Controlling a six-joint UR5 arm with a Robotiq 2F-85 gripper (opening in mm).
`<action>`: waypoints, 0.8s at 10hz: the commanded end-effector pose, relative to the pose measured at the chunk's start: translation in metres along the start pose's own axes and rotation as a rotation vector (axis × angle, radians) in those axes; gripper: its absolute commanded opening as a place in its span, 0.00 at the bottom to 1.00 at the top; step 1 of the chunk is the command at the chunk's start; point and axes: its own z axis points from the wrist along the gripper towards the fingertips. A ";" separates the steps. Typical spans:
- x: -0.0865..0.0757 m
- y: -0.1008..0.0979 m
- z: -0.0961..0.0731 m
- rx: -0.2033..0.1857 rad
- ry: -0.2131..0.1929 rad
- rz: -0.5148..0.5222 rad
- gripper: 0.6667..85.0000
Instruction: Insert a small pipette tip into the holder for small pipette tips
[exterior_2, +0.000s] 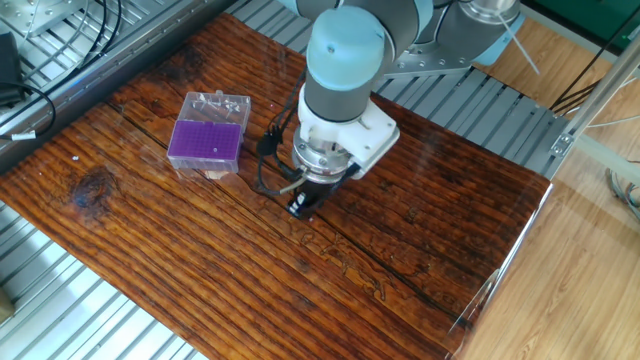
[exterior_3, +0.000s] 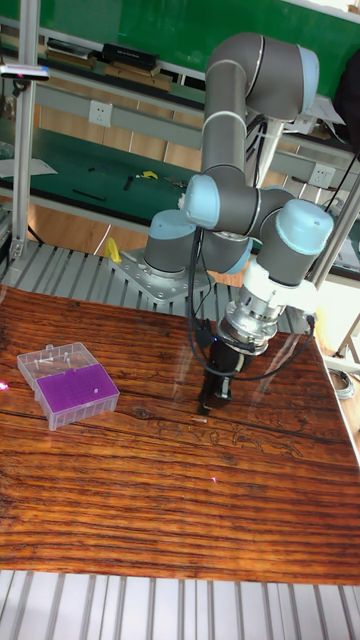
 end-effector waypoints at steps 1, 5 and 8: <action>0.024 0.010 -0.004 -0.044 0.091 -0.017 0.36; 0.053 0.022 -0.013 -0.083 0.215 -0.033 0.37; 0.021 0.014 -0.022 -0.059 0.255 0.027 0.37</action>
